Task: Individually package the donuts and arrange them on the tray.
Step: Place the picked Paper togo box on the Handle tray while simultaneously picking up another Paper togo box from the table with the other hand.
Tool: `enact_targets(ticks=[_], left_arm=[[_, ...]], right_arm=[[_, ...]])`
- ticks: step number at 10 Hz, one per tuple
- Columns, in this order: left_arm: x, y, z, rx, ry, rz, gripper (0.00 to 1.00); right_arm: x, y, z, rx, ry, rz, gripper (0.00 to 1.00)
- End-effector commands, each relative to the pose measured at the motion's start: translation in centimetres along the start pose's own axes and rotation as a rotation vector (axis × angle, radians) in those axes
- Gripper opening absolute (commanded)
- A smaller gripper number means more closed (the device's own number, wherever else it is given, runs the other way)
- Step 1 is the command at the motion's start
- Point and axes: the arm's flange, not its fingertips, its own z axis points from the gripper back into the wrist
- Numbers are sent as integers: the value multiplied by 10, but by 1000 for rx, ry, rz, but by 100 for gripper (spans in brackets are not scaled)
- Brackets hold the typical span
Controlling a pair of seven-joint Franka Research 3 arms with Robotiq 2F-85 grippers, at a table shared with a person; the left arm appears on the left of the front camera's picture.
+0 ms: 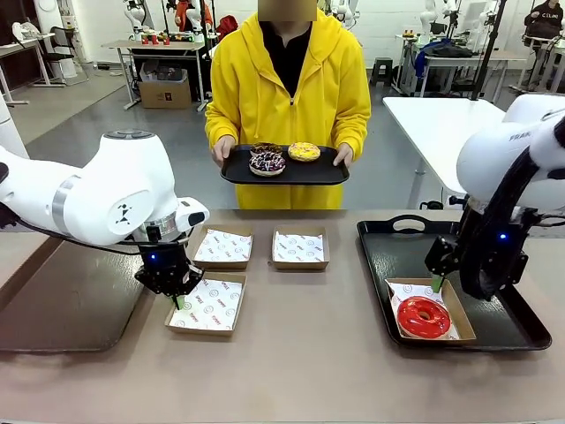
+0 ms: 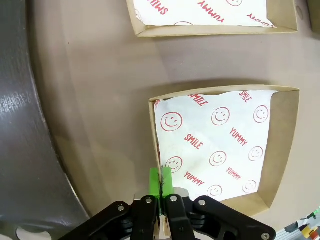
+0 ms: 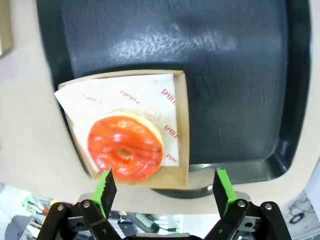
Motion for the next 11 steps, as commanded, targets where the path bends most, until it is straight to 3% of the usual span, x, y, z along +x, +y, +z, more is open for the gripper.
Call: enact_targets(ticks=[1,2,4,7,8,11], left_arm=[[6,2,40,-31,27,47,0],[14,4,66,-50,6,62,0],[33,6,102,-120,-30,71,0],[56,-4,141,-114,-76,74,0],[66,-8,152,-102,-89,76,0],[93,-21,153,-68,-64,51,0]], right_arm=[[-42,-21,40,229,-35,58,100],[-60,-43,67,368,-47,58,100],[-82,-110,100,673,-171,27,100],[-98,-204,89,971,-180,-64,100],[-98,-232,77,1039,-152,-66,100],[-90,-272,51,1092,-156,-57,100]])
